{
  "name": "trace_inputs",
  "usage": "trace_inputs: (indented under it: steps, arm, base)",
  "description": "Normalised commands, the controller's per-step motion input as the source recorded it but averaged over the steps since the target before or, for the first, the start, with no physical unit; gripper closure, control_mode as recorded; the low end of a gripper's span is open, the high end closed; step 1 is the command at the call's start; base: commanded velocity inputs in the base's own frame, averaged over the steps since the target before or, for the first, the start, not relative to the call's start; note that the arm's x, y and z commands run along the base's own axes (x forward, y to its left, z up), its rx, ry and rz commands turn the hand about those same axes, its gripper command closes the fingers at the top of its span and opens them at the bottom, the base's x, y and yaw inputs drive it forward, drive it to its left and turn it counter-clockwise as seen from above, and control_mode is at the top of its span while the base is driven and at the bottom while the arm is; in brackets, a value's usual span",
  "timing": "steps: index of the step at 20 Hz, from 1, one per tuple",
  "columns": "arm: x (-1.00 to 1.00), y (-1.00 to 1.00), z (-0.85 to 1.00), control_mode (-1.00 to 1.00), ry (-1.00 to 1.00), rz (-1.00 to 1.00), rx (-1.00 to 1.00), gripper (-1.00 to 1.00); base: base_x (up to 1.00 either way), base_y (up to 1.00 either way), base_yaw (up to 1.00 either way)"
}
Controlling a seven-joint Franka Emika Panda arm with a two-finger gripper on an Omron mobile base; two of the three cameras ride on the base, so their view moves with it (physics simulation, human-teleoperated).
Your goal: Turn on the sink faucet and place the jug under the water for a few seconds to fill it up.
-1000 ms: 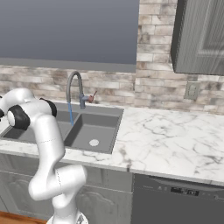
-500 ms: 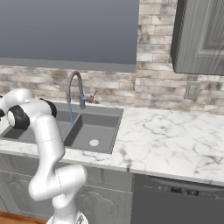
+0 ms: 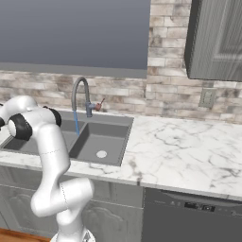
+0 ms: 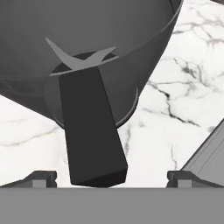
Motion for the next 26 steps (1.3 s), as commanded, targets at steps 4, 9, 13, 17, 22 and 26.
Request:
trace_inputs:
  steps: [4, 9, 13, 17, 22, 26]
  arm:
    - [0.0, -0.09, -0.16, -1.0, 0.0, 0.01, 0.12, -1.0]
    - [0.0, 0.0, -0.01, -1.0, 0.0, 0.0, 0.06, -1.0]
    - [0.0, 0.0, 0.0, -1.0, 0.0, 0.0, 0.0, -1.0]
    - [0.0, 0.0, 0.0, -1.0, 0.0, 0.0, 0.0, 1.0]
    - [0.12, 0.04, 0.0, -1.0, 0.0, 0.0, 0.0, 1.0]
    - [0.11, 0.0, -0.01, -1.0, 0.0, 0.0, 0.0, 1.0]
  base:
    - [0.0, 0.0, 0.0]
    - [0.0, 0.0, 0.0]
    - [0.0, 0.0, 0.0]
    - [0.0, 0.0, 0.0]
    - [0.0, 0.0, 0.0]
    - [0.0, 0.0, 0.0]
